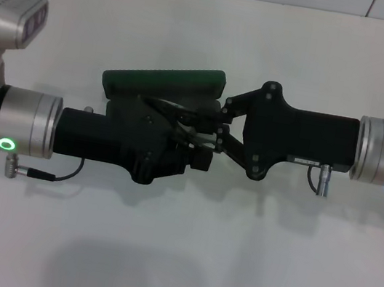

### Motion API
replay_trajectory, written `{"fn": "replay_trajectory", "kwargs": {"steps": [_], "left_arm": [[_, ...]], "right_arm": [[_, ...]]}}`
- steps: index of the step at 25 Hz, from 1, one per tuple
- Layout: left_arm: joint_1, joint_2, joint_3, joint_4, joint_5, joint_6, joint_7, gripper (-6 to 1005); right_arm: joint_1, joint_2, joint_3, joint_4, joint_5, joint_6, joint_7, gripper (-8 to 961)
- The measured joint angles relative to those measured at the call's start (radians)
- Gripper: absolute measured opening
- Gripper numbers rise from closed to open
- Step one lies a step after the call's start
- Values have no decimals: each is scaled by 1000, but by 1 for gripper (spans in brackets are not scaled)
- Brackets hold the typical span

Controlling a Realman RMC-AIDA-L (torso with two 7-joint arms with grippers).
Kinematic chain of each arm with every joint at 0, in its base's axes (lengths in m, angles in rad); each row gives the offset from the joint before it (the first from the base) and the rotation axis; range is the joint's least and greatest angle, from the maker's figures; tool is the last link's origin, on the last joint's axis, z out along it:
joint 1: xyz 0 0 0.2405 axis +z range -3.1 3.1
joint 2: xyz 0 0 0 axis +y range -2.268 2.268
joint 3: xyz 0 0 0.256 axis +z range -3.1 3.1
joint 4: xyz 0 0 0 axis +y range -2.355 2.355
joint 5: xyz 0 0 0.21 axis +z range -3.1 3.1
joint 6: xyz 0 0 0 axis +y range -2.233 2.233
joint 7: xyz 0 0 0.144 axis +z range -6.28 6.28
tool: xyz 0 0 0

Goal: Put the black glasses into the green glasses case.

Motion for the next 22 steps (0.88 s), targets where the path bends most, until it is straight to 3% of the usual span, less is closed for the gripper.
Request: {"fn": "replay_trajectory", "kwargs": {"steps": [13, 22], "left_arm": [[3, 2, 0, 0, 2, -1, 0, 29], [62, 28, -3, 5, 7, -4, 1, 31]], "right_arm": [[-7, -1, 11, 1, 10, -4, 5, 42], [11, 0, 31, 12, 13, 86, -6, 35]]}}
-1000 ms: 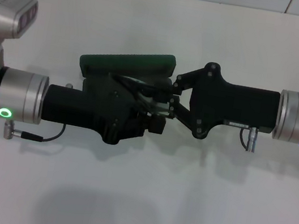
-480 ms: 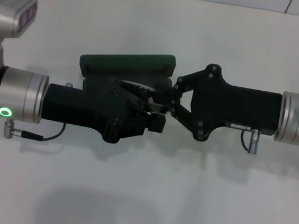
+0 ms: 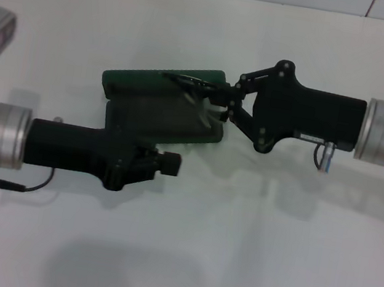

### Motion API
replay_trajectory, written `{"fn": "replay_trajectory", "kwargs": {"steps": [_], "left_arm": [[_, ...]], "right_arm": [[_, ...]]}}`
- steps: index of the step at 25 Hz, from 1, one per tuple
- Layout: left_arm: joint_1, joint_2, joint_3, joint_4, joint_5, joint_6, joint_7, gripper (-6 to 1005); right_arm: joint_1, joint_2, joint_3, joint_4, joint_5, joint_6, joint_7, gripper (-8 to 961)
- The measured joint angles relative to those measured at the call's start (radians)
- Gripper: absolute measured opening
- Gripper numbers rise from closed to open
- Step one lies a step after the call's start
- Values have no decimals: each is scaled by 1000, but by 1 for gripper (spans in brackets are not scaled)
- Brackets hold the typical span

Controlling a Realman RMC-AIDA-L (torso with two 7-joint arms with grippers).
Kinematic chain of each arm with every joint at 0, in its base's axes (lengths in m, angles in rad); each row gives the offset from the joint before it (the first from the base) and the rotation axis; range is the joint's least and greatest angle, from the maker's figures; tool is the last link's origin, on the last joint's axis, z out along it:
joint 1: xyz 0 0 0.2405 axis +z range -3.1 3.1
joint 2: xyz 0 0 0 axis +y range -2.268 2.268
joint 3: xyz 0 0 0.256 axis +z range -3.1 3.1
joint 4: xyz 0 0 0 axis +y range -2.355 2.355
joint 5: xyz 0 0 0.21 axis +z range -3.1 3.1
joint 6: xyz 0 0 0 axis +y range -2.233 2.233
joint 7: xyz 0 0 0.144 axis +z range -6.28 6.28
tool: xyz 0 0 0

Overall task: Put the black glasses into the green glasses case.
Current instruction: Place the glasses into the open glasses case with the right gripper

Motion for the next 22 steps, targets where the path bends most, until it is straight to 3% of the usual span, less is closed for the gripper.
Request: {"fn": "replay_trajectory", "kwargs": {"steps": [8, 15, 22], "left_arm": [[67, 12, -2, 33, -3, -2, -2, 34], [97, 28, -3, 35, -3, -36, 4, 36], [109, 29, -1, 39, 0, -62, 10, 38]], "right_arm": [[94, 0, -21, 94, 14, 84, 0, 35], [186, 0, -136, 105, 13, 264, 48, 36], [278, 0, -205, 137, 4, 347, 151, 36]]}}
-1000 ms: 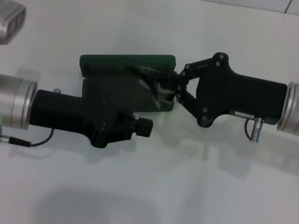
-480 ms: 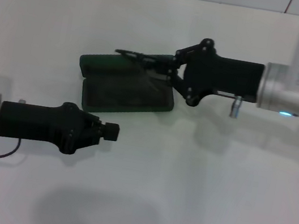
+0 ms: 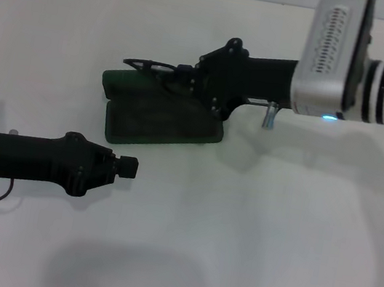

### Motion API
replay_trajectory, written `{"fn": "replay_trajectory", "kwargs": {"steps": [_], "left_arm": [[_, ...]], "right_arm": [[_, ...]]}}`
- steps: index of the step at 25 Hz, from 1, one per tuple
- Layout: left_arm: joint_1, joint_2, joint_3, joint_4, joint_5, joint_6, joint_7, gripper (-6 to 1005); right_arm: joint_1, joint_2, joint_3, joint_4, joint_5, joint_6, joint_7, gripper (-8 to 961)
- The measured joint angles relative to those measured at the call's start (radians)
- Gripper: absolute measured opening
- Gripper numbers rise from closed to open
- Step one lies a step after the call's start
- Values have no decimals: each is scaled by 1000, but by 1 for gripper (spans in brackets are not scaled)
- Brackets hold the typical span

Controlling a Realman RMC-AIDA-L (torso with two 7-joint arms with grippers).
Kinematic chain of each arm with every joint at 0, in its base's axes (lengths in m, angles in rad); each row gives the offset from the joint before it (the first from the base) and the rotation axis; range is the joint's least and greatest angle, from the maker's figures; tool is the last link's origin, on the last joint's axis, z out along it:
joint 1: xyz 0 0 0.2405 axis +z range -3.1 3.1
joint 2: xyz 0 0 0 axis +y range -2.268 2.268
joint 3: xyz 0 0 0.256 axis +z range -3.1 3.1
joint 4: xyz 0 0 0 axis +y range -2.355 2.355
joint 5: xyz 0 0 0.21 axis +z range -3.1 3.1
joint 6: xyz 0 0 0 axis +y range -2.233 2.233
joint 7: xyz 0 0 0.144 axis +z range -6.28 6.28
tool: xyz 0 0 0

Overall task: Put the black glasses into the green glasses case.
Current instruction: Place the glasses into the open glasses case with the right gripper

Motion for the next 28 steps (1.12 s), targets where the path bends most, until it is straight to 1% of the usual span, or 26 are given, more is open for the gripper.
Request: {"fn": "replay_trajectory", "kwargs": {"steps": [5, 10, 13, 28], "left_arm": [[2, 0, 5, 6, 2, 0, 0, 39], [0, 0, 6, 7, 2, -3, 1, 41], [-2, 0, 7, 7, 2, -3, 1, 41], [-6, -1, 7, 7, 8, -5, 1, 46]], "right_arm": [[51, 0, -77, 20, -7, 77, 100, 36], [94, 0, -101, 44, -92, 118, 214, 36], [94, 0, -102, 42, -115, 124, 231, 35], [77, 0, -130, 32, -115, 130, 232, 45]]}}
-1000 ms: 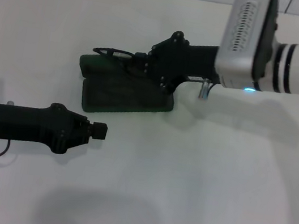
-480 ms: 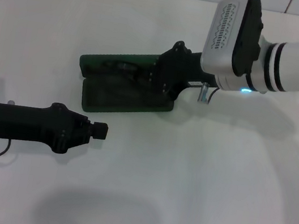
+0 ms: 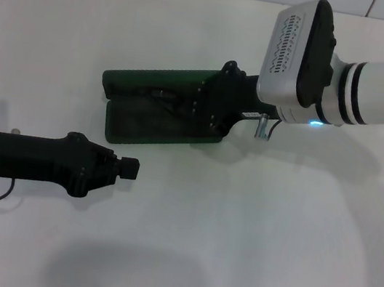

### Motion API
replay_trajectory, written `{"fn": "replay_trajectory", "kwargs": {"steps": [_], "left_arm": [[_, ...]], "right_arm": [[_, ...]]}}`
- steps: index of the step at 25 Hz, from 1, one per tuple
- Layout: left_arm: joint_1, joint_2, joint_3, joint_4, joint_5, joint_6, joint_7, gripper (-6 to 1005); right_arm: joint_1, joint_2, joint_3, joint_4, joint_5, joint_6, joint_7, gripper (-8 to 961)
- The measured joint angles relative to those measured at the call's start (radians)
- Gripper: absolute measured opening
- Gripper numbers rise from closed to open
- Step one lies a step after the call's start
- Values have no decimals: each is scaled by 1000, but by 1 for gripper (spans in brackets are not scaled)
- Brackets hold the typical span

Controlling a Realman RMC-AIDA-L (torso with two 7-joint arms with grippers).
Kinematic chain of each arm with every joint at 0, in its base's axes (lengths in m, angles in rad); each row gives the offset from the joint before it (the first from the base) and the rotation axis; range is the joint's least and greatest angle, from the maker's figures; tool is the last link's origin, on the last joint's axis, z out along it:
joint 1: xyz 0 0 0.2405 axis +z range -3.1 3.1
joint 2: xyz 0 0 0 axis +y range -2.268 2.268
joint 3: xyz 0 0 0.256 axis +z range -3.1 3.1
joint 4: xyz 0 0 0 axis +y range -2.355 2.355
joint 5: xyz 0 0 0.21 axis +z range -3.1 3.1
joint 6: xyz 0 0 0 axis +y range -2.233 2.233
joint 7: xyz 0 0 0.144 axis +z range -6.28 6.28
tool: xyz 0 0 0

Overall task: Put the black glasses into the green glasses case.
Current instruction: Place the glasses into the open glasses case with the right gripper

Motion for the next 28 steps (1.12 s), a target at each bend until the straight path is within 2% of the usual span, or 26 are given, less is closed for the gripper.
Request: {"fn": "replay_trajectory", "kwargs": {"steps": [19, 22, 24, 28], "left_arm": [[-4, -4, -1, 0, 14, 0, 0, 51], [-4, -4, -3, 0, 14, 0, 0, 52], [-4, -4, -5, 0, 14, 0, 0, 53], [-2, -5, -7, 0, 9, -12, 0, 54]], "right_arm": [[-17, 0, 8, -11, 7, 21, 9, 102], [-21, 0, 10, -16, 22, 19, 9, 141], [-35, -1, 13, -30, 38, 7, 9, 166], [-144, -7, 92, -104, 43, -96, 5, 182]]}}
